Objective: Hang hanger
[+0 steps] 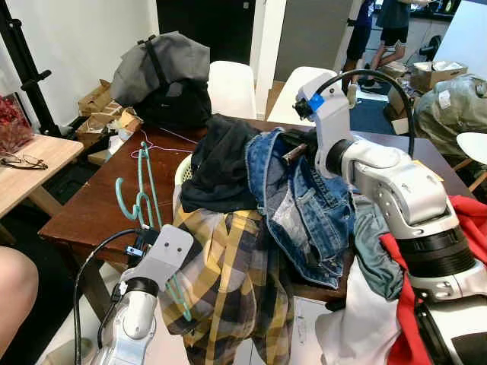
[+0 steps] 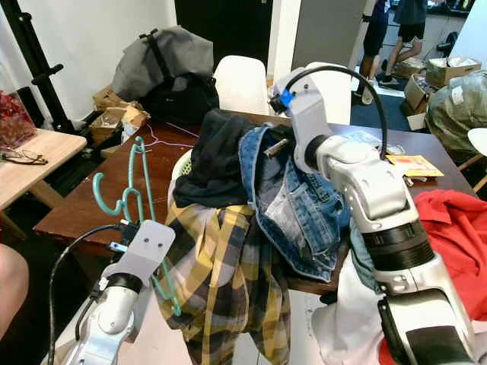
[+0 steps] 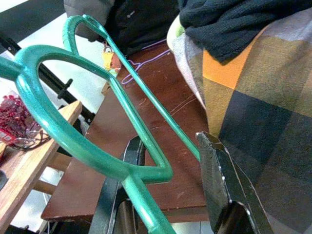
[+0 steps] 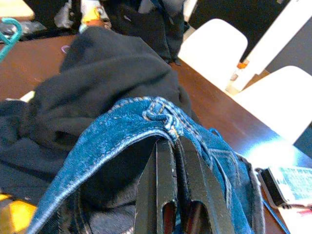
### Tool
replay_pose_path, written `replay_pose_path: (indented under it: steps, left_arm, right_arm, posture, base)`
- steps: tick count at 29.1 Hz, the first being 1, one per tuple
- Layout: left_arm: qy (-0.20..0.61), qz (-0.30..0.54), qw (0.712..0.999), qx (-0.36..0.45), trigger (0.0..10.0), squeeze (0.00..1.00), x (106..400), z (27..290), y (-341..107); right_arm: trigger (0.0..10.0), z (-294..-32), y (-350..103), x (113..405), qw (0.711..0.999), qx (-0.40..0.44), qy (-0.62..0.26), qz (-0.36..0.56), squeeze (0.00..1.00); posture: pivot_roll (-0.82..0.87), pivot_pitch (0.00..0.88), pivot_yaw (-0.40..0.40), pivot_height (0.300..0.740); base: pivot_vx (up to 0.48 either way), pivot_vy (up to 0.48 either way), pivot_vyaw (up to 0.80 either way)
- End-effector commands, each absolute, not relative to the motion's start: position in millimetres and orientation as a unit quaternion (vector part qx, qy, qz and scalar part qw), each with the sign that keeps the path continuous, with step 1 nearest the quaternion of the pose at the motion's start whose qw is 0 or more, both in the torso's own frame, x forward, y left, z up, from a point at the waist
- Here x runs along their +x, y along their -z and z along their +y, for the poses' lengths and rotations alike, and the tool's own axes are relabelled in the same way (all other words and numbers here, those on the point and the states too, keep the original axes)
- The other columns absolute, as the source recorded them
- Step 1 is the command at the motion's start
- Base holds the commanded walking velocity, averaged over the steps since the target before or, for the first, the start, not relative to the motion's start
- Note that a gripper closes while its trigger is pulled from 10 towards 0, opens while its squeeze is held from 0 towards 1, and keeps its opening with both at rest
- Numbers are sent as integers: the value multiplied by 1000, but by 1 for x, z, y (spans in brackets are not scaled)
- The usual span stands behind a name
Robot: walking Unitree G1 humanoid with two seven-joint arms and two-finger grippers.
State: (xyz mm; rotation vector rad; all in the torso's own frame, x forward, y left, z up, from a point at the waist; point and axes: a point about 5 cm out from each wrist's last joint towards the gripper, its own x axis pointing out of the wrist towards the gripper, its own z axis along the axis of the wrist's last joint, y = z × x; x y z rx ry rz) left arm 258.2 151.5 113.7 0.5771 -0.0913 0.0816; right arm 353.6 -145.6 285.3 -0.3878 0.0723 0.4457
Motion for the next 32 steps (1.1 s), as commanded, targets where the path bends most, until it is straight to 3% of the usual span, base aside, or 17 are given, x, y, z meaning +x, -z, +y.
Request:
replay_pose_path:
  steps: [1,2,12,16,21,22,23,24,32]
  left_arm:
    - [-40,-48,955,289,10000,0,256,150,-116]
    - [-39,-48,955,289,10000,0,256,150,-116]
    - [-39,-48,956,288,10000,0,254,151,-117]
    - [-38,-47,956,288,10000,0,254,150,-117]
    - [-37,-47,956,287,10000,0,254,150,-117]
    - [-37,-47,956,287,10000,0,253,150,-117]
    - [-37,-47,956,287,10000,0,253,150,-117]
    - [-37,-47,956,287,10000,0,253,150,-118]
    - [-37,-47,956,288,10000,0,254,150,-118]
  right_arm:
    - [10000,-151,-279,353,954,-211,-205,51,0]
    - [10000,-155,-272,349,951,-222,-202,68,1000]
    - [10000,-173,-255,331,944,-217,-223,114,1000]
    - [10000,-193,-230,308,917,-270,-240,172,1000]
    - [10000,-197,-221,303,913,-278,-233,187,1000]
    - [10000,-198,-217,298,917,-259,-228,198,122]
    - [10000,-198,-217,298,917,-259,-228,198,122]
    - [10000,-195,-212,294,917,-251,-233,206,0]
    - [10000,-172,-186,292,929,-224,-203,212,0]
  posture:
    - [33,0,-51,740]
    - [34,0,-51,740]
    - [24,0,-52,740]
    - [6,0,-49,740]
    - [2,0,-48,740]
    - [-1,0,-48,740]
    - [-1,0,-48,740]
    - [-4,0,-49,740]
    - [-5,0,-49,740]
  base:
    - [0,0,0]
    - [0,0,0]
    - [0,0,0]
    - [0,0,0]
    - [0,0,0]
    - [0,0,0]
    - [0,0,0]
    - [0,0,0]
    - [0,0,0]
